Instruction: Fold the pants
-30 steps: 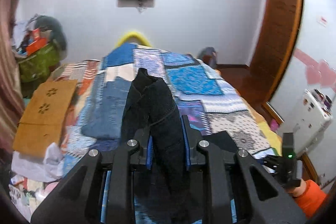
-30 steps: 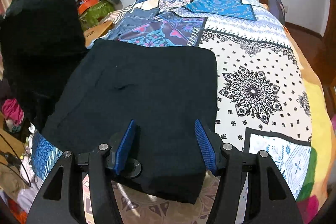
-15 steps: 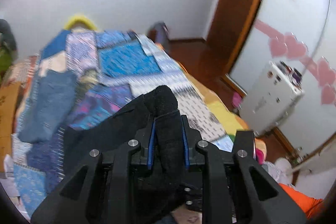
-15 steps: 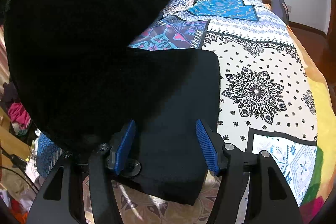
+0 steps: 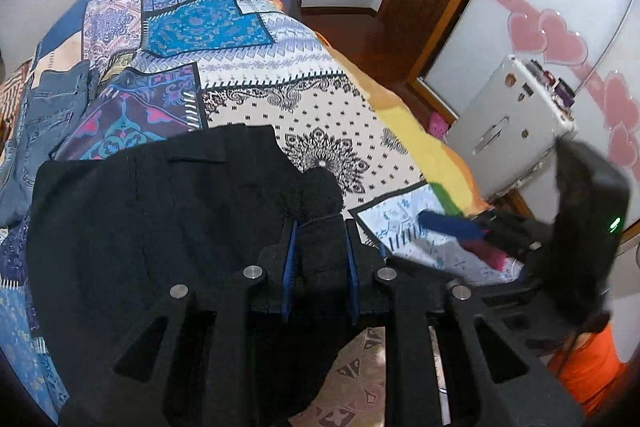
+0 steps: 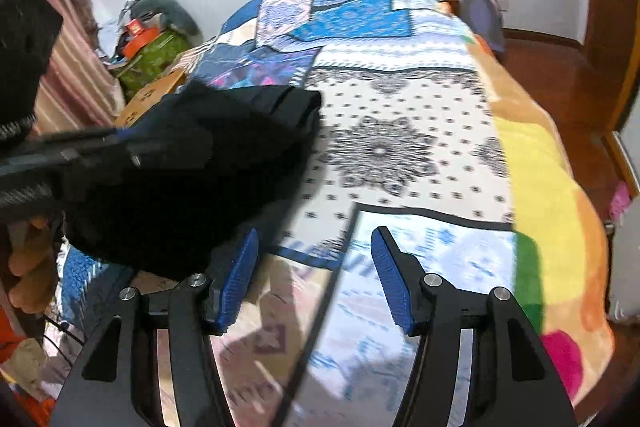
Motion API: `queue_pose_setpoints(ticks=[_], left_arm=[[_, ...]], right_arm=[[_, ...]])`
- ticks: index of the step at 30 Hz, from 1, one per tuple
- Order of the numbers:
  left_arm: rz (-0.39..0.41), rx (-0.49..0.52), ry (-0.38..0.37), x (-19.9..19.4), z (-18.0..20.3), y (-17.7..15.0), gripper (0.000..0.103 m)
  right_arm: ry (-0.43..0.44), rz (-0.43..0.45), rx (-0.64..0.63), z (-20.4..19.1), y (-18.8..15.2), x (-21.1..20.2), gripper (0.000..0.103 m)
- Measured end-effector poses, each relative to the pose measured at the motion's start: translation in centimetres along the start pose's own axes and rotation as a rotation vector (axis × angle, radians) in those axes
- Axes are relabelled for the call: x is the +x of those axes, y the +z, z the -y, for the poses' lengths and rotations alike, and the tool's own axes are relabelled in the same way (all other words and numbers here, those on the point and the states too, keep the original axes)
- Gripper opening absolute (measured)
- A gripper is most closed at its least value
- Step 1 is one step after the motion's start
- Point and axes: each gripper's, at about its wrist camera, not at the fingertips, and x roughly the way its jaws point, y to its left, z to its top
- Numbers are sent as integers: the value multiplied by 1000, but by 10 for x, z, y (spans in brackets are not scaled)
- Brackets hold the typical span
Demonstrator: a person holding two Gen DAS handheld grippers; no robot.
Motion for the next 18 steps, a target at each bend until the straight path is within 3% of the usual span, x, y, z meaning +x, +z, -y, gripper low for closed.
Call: queue_pose_setpoints(ticks=[2,5,6,7,9,13,18], left_arm=[[-6,28,21,4,8,-5,24],[-11,70,46,5,18,-9,36],[-8,88,49,2,22,-10,45],[-3,99,53,-1,25,-10,61],[23,117,81,-14,31,-10,72],[107,161,177,-46,33,-5,72],[185,111,263,-94,-9,10,79]], right_arm=[[-12,9,13,3,0,-6,55],[-29,25,22,5,-2,-17,55],[-33,30,21,5,-2,-19,55],[-36,36,21,6,-2,-23,55],[-40,53,20,5,0,-27,55],[-43,86,18,2,6,-35,55],[-34,98,6,-5,9,-36,55]])
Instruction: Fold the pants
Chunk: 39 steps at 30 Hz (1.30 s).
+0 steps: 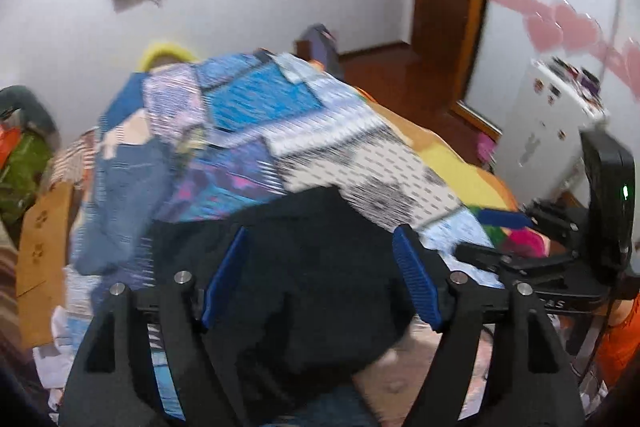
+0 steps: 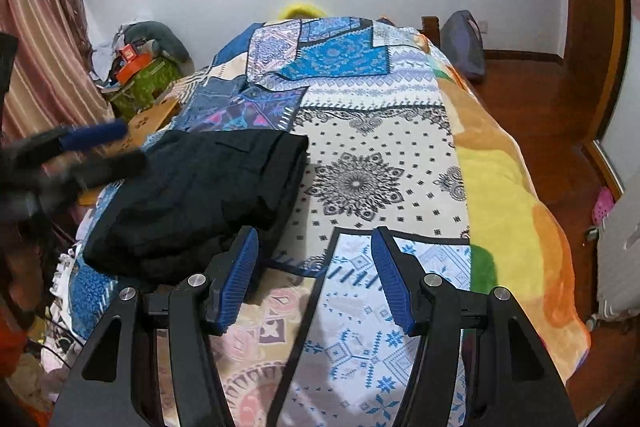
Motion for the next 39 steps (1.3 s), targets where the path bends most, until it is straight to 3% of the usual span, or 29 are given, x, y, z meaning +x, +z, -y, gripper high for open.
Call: queue_pose_setpoints(ticks=[2,6,11,15,19,23,29,34,39], left_arm=[[15,-14,57,-5,-24,3,85],[-14,-44,161,1,-82,7,85],[-104,-64,262,47,-148,5,85],[-220,-93,273,112,-181,-1,85],[-315,-65,253,174,-188,-8,85],[-393,-29,218,202,-188,-22,86],[-349,-4,195,169,-193,-47,86],[-347,-72,168,122,-204,-84,86],[-332,-111,153,75,-185,-121,86]], right_arm=[[12,4,-11,-6,1,1,55],[31,-1,-28,-18,2,7,55],[56,-31,-37,-32,-4,21,55],[65,-58,-12,-35,-16,30,55],[70,-83,50,-31,-26,32,56],[67,-89,65,-33,-32,30,56],[44,-118,-2,-34,-25,45,56],[-4,-125,-18,-15,-2,67,56],[-58,-112,-16,-5,19,74,56]])
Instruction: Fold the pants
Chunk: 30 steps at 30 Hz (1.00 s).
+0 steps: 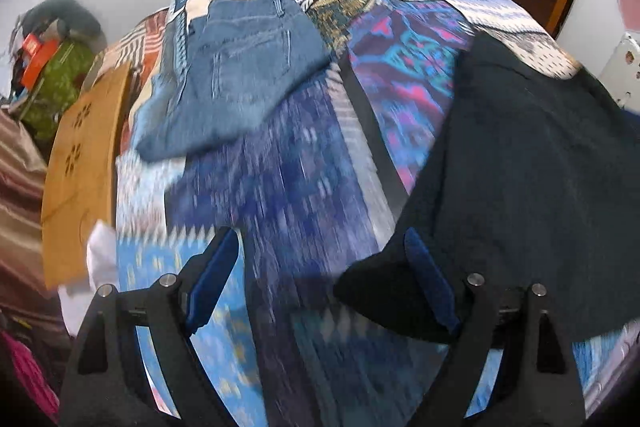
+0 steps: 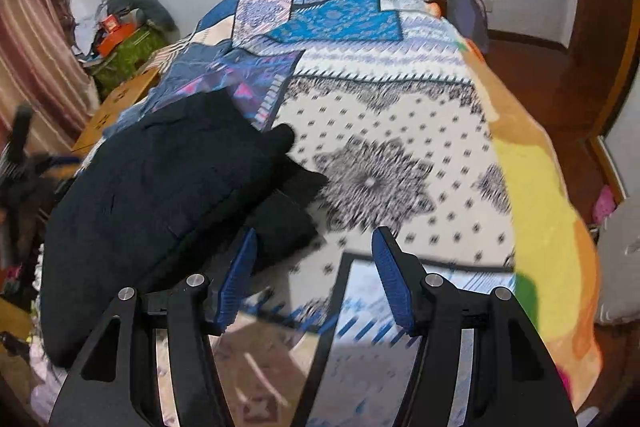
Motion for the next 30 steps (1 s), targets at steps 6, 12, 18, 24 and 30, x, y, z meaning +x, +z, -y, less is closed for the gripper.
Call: queue_pose_setpoints(ticks=[6,12,18,24,30], left_arm=[[24,-70,-69,-32,29,-43,86],[58,-68,-105,-67,42,-44,84],[198,-9,-130,-107,58,10,84],[141,142,-134,-55,108,54,84],[31,130,-180,8,102,51,87]], right_arm=[[6,58,-39,-11,2,-29,56],[33,90,-81,-29,-11,-57,56],[92,92,-122,-46,-6,-60,56],[202,55,-217,-78,14,-33,56],[207,-111,-308,-90,15,24,53]])
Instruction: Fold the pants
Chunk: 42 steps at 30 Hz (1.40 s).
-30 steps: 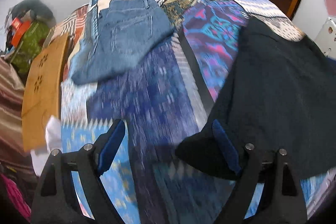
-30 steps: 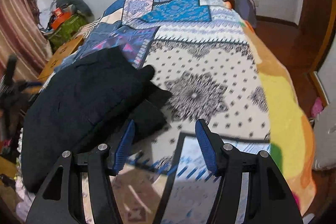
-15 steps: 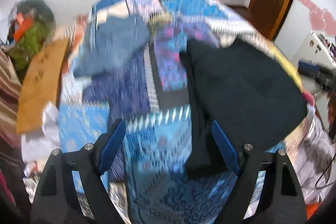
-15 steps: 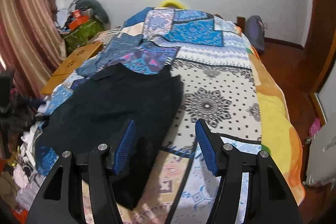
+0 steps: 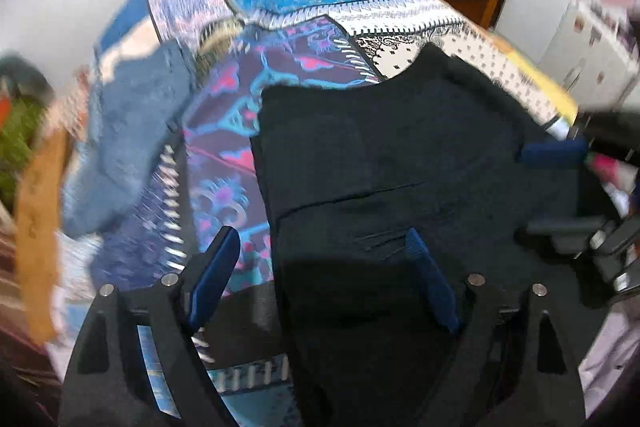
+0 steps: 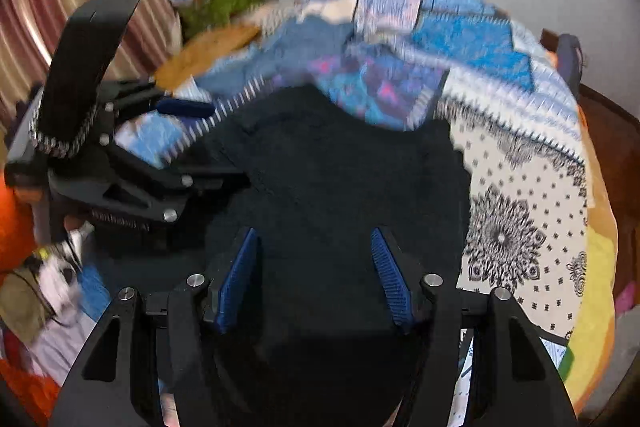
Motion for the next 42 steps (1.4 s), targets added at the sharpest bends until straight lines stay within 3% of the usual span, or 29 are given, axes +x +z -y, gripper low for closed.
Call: queue_pose_setpoints(ticks=[3,6,14,18,22,26,29,33,36,42], left_arm=[[-20,-75,-89,-2,-22,-10,87],[-19,-93,-99,-10,-25,-23,87],[24,-54,-2,-48,-20,-55,87],[14,-34,126,-63,-32,-77,84],[-63,-51,166,-56,-49,-98,74],[-6,-89,172,-77,-61,-95,74],[82,-113,136,-100,-63,-77,74],[144,-131,55,-104,-51,-46,86],[102,-133,-22,-83,-38,-31,86],[-29,-133,-90,-29,-25,-15,86]], right_arm=[[5,-24,-53,0,-17,1,53],[-13,-35,-44,4,-29,-15,53],[-14,4,140,25,-68,-51,55],[-37,19,161,26,-77,-60,55],[-61,23,159,24,-83,-64,55],[-81,27,167,29,-81,-70,55],[-108,43,171,31,-73,-78,56],[-126,112,181,33,-60,-88,62],[-103,137,222,37,-54,-83,63],[-55,77,277,49,-48,-48,63]])
